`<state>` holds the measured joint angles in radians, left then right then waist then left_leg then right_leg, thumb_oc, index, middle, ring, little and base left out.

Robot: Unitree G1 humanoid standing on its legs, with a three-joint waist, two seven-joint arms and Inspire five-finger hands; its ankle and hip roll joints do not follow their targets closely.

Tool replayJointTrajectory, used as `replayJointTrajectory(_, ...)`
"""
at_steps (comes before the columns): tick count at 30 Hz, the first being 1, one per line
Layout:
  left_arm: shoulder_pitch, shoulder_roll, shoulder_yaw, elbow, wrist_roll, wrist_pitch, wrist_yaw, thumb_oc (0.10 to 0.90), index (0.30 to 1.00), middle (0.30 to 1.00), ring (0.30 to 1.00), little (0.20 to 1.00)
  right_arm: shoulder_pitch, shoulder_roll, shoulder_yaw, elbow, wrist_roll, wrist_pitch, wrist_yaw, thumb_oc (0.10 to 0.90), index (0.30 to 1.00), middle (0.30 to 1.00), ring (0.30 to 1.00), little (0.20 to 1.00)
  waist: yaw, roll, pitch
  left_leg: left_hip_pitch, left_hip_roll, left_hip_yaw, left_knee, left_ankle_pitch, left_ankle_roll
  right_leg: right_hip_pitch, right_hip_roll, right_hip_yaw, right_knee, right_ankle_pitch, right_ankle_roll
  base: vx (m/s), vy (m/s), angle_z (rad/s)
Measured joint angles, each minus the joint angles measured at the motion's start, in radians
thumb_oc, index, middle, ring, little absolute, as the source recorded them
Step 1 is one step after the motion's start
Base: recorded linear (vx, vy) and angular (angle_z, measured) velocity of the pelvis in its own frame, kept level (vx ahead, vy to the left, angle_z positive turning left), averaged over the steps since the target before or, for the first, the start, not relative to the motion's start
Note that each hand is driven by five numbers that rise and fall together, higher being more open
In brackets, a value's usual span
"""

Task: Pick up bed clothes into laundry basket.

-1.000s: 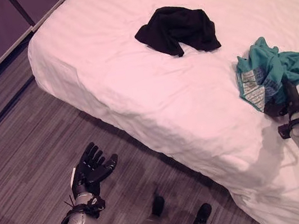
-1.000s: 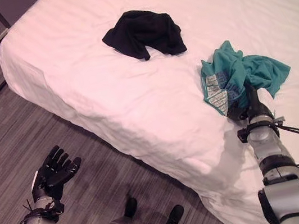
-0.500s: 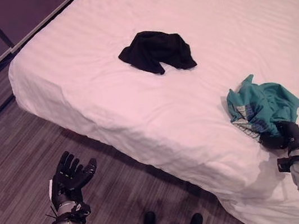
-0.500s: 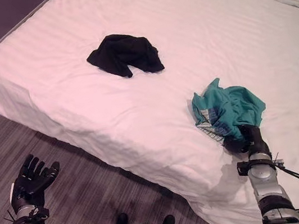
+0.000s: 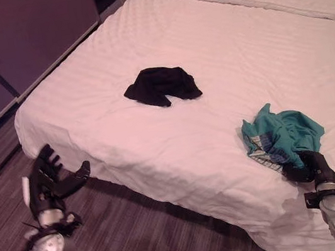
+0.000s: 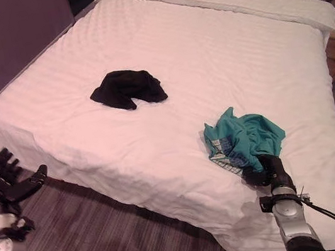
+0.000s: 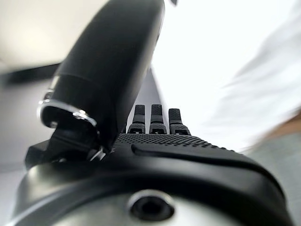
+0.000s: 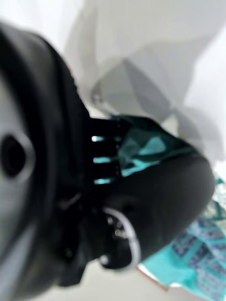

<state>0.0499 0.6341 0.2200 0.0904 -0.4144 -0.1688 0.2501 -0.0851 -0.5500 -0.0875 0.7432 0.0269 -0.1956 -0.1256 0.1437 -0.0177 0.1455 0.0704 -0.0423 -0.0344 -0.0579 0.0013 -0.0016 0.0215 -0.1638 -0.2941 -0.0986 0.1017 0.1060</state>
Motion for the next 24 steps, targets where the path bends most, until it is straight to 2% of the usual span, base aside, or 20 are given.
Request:
replayJointTrajectory(1,-0.037,0.023,0.015,0.011,0.026,0.0,0.001,0.8,0.9,0.9,0.9,0.9,0.014,0.0,0.001,-0.015,-0.017,0.0,0.015,0.4,0.3,0.3,0.3,0.3,-0.008,0.013,-0.002,0.016,0.006,0.004,0.0,0.0,0.0,0.018,0.006,0.001,0.0,-0.001,-0.002,-0.16,-0.273,-0.05)
replayJointTrajectory(2,-0.061,0.086,0.001,0.045,0.051,0.007,-0.005,0.8,0.9,0.9,0.9,0.9,0.015,-0.002,0.01,-0.015,-0.02,-0.001,0.03,0.4,0.3,0.3,0.3,0.3,-0.023,0.031,0.0,0.023,0.016,0.007,0.002,0.0,-0.001,0.023,0.015,0.001,-0.001,-0.007,-0.005,-0.22,-0.358,-0.08)
replayJointTrajectory(4,-0.094,0.295,-0.078,0.119,0.068,0.05,-0.067,0.8,0.9,0.9,0.9,0.9,0.008,0.019,0.012,-0.015,-0.022,-0.001,0.052,0.4,0.3,0.3,0.3,0.3,-0.023,0.003,0.009,0.01,0.025,0.027,0.055,-0.011,-0.017,0.03,0.026,0.008,0.0,-0.023,-0.013,-0.19,-0.255,-0.13)
replayJointTrajectory(5,-0.088,0.368,-0.076,0.135,0.085,0.059,-0.111,0.8,0.9,0.9,0.9,0.9,0.009,0.025,0.025,-0.014,-0.021,-0.001,0.058,0.4,0.3,0.3,0.3,0.3,-0.022,0.001,0.021,-0.02,0.029,0.034,0.131,-0.02,-0.034,0.031,0.037,0.015,0.003,-0.032,-0.029,-0.14,-0.176,-0.18)
replayJointTrajectory(7,-0.092,0.393,-0.073,0.137,0.107,0.068,-0.137,0.8,0.9,0.9,0.9,0.9,0.008,0.028,0.034,-0.015,-0.021,-0.004,0.073,0.4,0.3,0.3,0.3,0.3,-0.018,-0.022,0.044,-0.071,0.024,0.042,0.275,-0.042,-0.065,0.044,0.025,0.04,0.015,-0.039,-0.053,-0.09,-0.072,-0.2)
replayJointTrajectory(8,-0.09,0.38,-0.071,0.142,0.108,0.067,-0.149,0.8,0.9,0.9,0.9,0.9,0.006,0.023,0.05,-0.015,-0.021,-0.006,0.081,0.4,0.3,0.3,0.3,0.3,-0.015,-0.02,0.056,-0.164,0.02,0.033,0.484,-0.043,-0.08,0.045,0.021,0.074,0.021,-0.04,-0.065,0.01,0.001,-0.4)
replayJointTrajectory(9,-0.089,0.379,-0.073,0.146,0.102,0.067,-0.153,0.8,0.9,0.9,0.9,0.9,0.0,0.02,0.057,-0.015,-0.021,-0.007,0.085,0.4,0.3,0.3,0.3,0.3,-0.007,-0.036,0.062,-0.217,0.025,0.027,0.559,-0.054,-0.109,0.038,0.02,0.093,0.03,-0.043,-0.07,0.08,0.016,-0.6)
replayJointTrajectory(10,-0.088,0.383,-0.073,0.151,0.101,0.066,-0.155,0.8,0.9,0.9,0.9,0.9,0.0,0.024,0.054,-0.015,-0.017,-0.012,0.092,0.4,0.3,0.3,0.3,0.3,-0.001,-0.028,0.065,-0.233,0.048,0.023,0.522,-0.057,-0.121,0.024,0.021,0.121,0.037,-0.049,-0.082,0.13,0.021,-0.62)
replayJointTrajectory(11,-0.098,0.386,-0.072,0.169,0.1,0.063,-0.155,0.8,0.9,0.9,0.9,0.9,0.0,0.023,0.041,-0.019,-0.01,-0.022,0.109,0.4,0.3,0.3,0.3,0.3,-0.012,-0.037,0.068,-0.226,0.111,0.033,0.378,-0.046,-0.14,0.007,0.026,0.138,0.044,-0.05,-0.086,0.17,0.052,-0.47)
replayJointTrajectory(13,-0.107,0.387,-0.072,0.202,0.099,0.061,-0.152,0.8,0.9,0.9,0.9,0.9,0.001,0.016,0.02,-0.048,0.002,-0.024,0.122,0.4,0.3,0.3,0.3,0.3,-0.041,-0.023,0.083,-0.211,0.188,0.049,0.211,-0.016,-0.176,0.004,0.031,0.159,0.043,-0.05,-0.086,0.16,0.088,-0.21)
replayJointTrajectory(14,-0.119,0.387,-0.076,0.224,0.096,0.061,-0.152,0.8,0.9,0.9,0.9,0.9,0.001,0.008,0.014,-0.059,0.005,-0.026,0.124,0.4,0.3,0.3,0.3,0.3,-0.059,-0.008,0.089,-0.209,0.216,0.049,0.162,0.01,-0.197,0.007,0.037,0.166,0.039,-0.049,-0.086,0.22,0.159,0.03)
replayJointTrajectory(15,-0.173,0.386,-0.104,0.284,0.067,0.057,-0.15,0.8,0.9,0.9,0.9,0.9,0.002,0.009,-0.022,-0.067,0.012,-0.031,0.125,0.4,0.3,0.3,0.3,0.3,-0.083,0.018,0.108,-0.189,0.252,0.056,0.074,0.03,-0.22,0.013,0.039,0.176,0.048,-0.05,-0.075,0.22,0.161,0.1)
replayJointTrajectory(17,-0.21,0.384,-0.113,0.329,0.04,0.057,-0.145,0.8,0.9,0.9,0.9,0.9,0.002,-0.006,-0.05,-0.073,0.021,-0.032,0.122,0.4,0.3,0.3,0.3,0.3,-0.094,0.047,0.124,-0.151,0.271,0.067,0.008,0.023,-0.212,0.004,0.038,0.191,0.061,-0.063,-0.056,0.29,0.212,-0.18)
replayJointTrajectory(18,-0.231,0.384,-0.112,0.354,0.012,0.062,-0.128,0.8,0.9,0.9,0.9,0.9,0.007,-0.046,-0.073,-0.074,0.028,-0.035,0.117,0.4,0.3,0.3,0.3,0.3,-0.098,0.089,0.139,-0.119,0.28,0.106,-0.024,0.066,-0.177,0.028,0.038,0.195,0.031,-0.071,-0.034,0.41,0.291,-0.43)
replayJointTrajectory(19,-0.252,0.385,-0.112,0.379,0.002,0.063,-0.126,0.8,0.9,0.9,0.9,0.9,0.007,-0.049,-0.076,-0.066,0.029,-0.035,0.108,0.4,0.3,0.3,0.3,0.3,-0.092,0.095,0.143,-0.116,0.279,0.145,-0.019,0.098,-0.155,0.028,0.032,0.176,0.045,-0.092,-0.038,0.32,0.246,-0.47)
replayJointTrajectory(20,-0.271,0.393,-0.111,0.395,-0.006,0.072,-0.117,0.8,0.9,0.9,0.9,0.9,0.007,-0.046,-0.075,-0.043,0.029,-0.035,0.101,0.4,0.3,0.3,0.3,0.3,-0.082,0.089,0.146,-0.104,0.279,0.169,-0.01,0.114,-0.151,0.026,0.018,0.143,0.112,-0.124,0.003,0.3,0.253,-0.35)
replayJointTrajectory(21,-0.274,0.412,-0.113,0.397,-0.015,0.077,-0.117,0.8,0.9,0.9,0.9,0.9,0.007,-0.033,-0.074,-0.006,0.029,-0.034,0.099,0.4,0.3,0.3,0.3,0.3,-0.072,0.071,0.142,-0.082,0.273,0.189,-0.004,0.12,-0.141,0.043,0.003,0.133,0.16,-0.151,0.021,0.21,0.193,-0.42)
replayJointTrajectory(22,-0.273,0.468,-0.126,0.403,-0.016,0.082,-0.123,0.8,0.9,0.9,0.9,0.9,0.011,-0.005,-0.073,0.044,0.029,-0.028,0.099,0.4,0.3,0.3,0.3,0.3,-0.053,0.018,0.12,-0.057,0.244,0.217,0.009,0.108,-0.126,0.075,-0.033,0.138,0.186,-0.16,0.031,0.25,0.313,-0.38)
replayJointTrajectory(23,-0.28,0.555,-0.132,0.412,-0.016,0.085,-0.119,0.8,0.9,0.9,0.9,0.9,0.032,0.028,-0.073,0.069,0.033,-0.018,0.096,0.4,0.3,0.3,0.3,0.3,-0.039,-0.054,0.087,-0.058,0.195,0.245,0.032,0.082,-0.115,0.106,-0.089,0.134,0.159,-0.166,0.031,0.15,0.214,-0.27)
replayJointTrajectory(24,-0.303,0.62,-0.134,0.414,-0.016,0.085,-0.107,0.8,0.9,0.9,0.9,0.9,0.047,0.04,-0.077,0.071,0.049,-0.018,0.09,0.4,0.3,0.3,0.3,0.3,-0.034,-0.09,0.084,-0.091,0.178,0.243,0.095,0.05,-0.118,0.13,-0.109,0.135,0.109,-0.155,0.029,0.28,0.454,-0.07)
